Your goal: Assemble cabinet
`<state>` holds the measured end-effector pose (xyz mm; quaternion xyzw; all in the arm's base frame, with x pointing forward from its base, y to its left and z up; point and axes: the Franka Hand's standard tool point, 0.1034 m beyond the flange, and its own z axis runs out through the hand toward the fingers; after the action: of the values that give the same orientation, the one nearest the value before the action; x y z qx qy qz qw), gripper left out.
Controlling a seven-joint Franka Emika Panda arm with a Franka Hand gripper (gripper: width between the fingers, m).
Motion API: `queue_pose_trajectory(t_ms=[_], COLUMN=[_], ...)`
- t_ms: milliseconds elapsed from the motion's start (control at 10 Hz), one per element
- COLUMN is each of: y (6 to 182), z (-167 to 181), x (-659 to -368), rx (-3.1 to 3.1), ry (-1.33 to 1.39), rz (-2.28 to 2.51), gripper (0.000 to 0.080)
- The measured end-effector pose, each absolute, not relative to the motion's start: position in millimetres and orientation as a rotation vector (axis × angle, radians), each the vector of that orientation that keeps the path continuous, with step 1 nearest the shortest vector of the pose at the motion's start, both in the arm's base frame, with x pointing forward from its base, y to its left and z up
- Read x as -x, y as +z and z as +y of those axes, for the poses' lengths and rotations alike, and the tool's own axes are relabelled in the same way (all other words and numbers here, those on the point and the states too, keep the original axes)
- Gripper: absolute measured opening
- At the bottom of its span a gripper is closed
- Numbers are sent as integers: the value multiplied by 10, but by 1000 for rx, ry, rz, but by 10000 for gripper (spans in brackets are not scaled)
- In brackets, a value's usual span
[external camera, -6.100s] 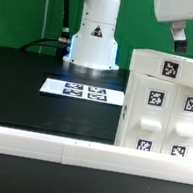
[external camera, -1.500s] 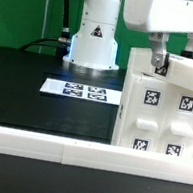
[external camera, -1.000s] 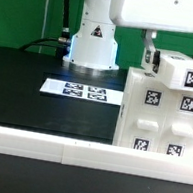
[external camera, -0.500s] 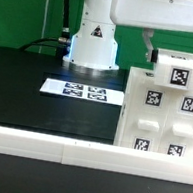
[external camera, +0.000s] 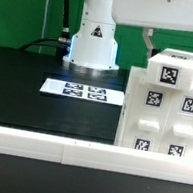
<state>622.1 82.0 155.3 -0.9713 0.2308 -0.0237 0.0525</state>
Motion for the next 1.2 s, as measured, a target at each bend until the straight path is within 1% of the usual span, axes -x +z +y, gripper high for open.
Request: queue_pose_trajectory(t_ms=[300, 700, 1200], y=[1527, 1521, 1519], z=[854, 869, 879], x=[-6154, -6157, -6172], rx=[2812, 2587, 2099], ry=[-57, -49, 34], rz=[1124, 1554, 2108], gripper=[558, 558, 558])
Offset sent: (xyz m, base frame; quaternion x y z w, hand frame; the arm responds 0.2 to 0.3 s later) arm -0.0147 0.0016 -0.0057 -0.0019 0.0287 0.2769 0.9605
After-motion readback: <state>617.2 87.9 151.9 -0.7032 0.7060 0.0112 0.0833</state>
